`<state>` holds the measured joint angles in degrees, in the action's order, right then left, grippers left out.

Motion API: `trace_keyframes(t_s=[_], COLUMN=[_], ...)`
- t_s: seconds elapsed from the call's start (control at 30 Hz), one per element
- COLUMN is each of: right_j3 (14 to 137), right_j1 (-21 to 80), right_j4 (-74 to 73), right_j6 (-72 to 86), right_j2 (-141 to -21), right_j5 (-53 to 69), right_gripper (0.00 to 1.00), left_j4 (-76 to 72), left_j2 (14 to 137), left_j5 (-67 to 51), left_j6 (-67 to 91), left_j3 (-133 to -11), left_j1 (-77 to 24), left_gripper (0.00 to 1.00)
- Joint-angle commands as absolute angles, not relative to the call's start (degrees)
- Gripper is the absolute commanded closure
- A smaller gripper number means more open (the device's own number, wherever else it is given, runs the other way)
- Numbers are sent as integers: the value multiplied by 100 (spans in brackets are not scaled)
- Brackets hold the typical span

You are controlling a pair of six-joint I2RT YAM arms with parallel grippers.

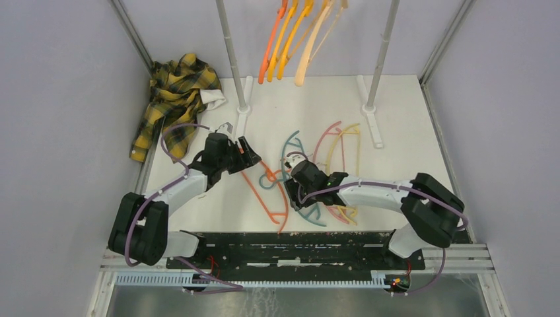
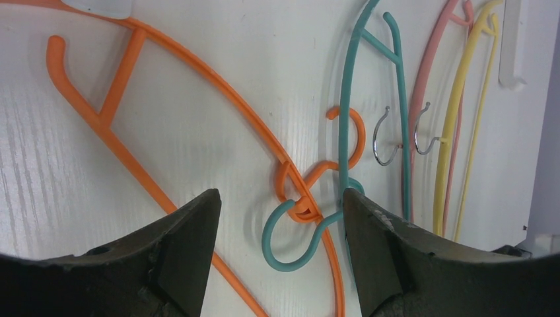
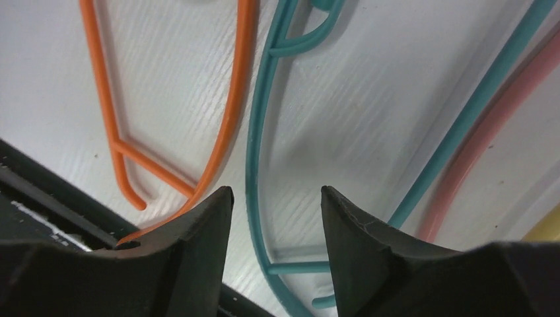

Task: Organize the hangers

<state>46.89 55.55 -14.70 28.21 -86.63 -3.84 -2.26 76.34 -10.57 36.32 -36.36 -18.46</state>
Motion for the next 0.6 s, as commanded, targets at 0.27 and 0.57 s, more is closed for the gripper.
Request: trace_keyframes(t_s=[0.27,0.57], right_j3=[5160,5168], right_j1=[5729,5792], right_j4=[-1001,-1093], right_j6=[2802,2752], right_j2=[-9529,-9330], right_j5=[-1021,-1054], right_gripper=[45,75], left_j4=[-360,-154], left_j2=[7251,7164], left_j5=[-958,-807], left_j6=[3388,3271], left_j3=[-3490,-3586], left_j1=[-1863,-1863], left_gripper=[25,25])
